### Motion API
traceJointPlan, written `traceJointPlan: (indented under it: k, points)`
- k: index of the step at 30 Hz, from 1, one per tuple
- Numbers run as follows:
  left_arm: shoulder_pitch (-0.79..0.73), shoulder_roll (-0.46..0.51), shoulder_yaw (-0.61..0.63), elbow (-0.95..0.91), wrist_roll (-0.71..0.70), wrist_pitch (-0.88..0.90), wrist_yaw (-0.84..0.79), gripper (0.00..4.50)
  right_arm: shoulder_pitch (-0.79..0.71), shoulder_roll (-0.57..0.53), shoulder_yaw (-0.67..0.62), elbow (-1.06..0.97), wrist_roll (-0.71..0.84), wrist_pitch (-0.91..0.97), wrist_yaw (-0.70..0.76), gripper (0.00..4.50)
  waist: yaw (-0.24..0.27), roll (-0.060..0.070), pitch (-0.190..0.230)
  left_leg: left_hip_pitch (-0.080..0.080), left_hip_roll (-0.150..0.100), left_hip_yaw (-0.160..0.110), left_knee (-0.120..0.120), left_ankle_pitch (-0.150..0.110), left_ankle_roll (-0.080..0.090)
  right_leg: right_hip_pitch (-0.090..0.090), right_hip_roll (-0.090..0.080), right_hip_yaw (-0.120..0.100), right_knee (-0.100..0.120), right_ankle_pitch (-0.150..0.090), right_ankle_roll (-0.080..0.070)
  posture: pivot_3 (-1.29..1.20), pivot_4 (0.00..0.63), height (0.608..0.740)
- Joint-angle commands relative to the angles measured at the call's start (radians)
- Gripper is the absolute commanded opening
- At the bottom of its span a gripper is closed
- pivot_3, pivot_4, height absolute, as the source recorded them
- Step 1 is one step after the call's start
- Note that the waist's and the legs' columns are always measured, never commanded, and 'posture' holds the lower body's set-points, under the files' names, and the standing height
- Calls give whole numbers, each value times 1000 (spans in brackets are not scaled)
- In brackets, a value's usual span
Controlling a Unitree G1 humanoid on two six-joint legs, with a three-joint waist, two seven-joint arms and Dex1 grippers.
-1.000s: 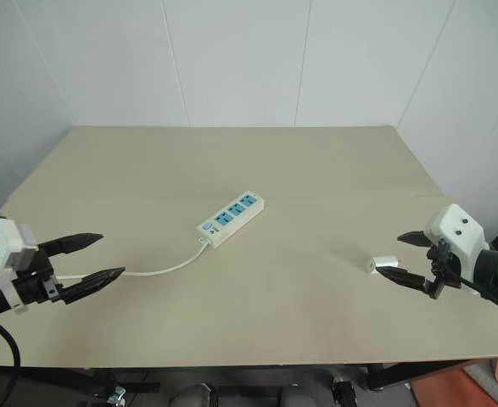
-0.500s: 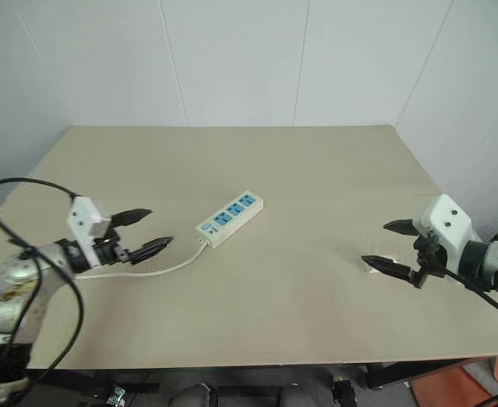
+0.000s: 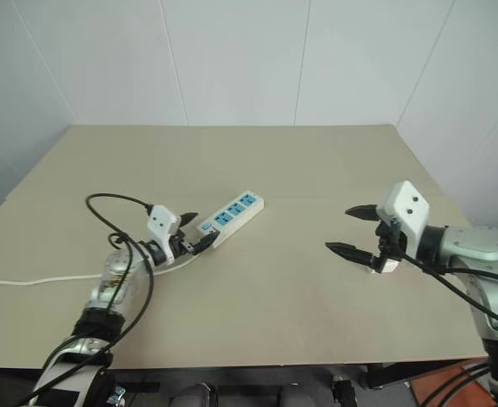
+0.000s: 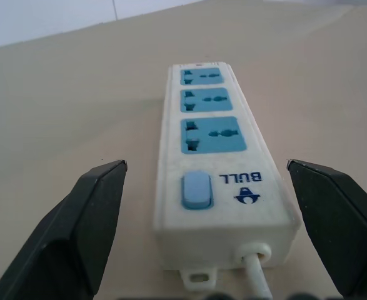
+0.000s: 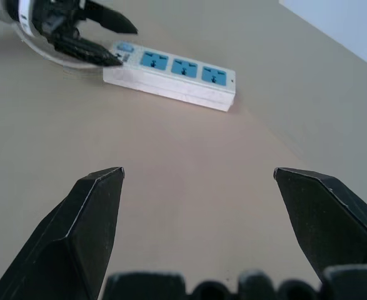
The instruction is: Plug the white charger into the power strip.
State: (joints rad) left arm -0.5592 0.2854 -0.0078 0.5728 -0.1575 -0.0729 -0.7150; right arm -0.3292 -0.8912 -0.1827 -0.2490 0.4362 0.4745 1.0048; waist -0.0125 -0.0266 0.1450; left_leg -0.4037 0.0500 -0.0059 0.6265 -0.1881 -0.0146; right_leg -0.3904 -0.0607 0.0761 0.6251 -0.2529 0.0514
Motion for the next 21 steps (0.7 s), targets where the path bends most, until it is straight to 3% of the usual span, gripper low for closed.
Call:
traceJointPlan:
  k: [1,12,21]
  points:
    - [-50,-27,-15,59,24,-75,8,4471,-37,11,5,-12,14,-6,-8,4500,1,0,0,0,0,0,0,0,0,0,0,0,0,0,0,0,150,740]
    - [-171,-73,-16,357,103,-189,97,4471,-78,60,32,-37,36,-4,-16,4500,8,0,0,1,-1,-1,2,0,0,1,0,-1,1,1,2,0,150,740]
    - [-221,-61,-37,447,102,-104,-48,4471,-71,75,26,-78,54,11,-39,4500,10,1,-1,1,-1,-1,1,0,0,2,0,-1,1,0,3,0,150,740]
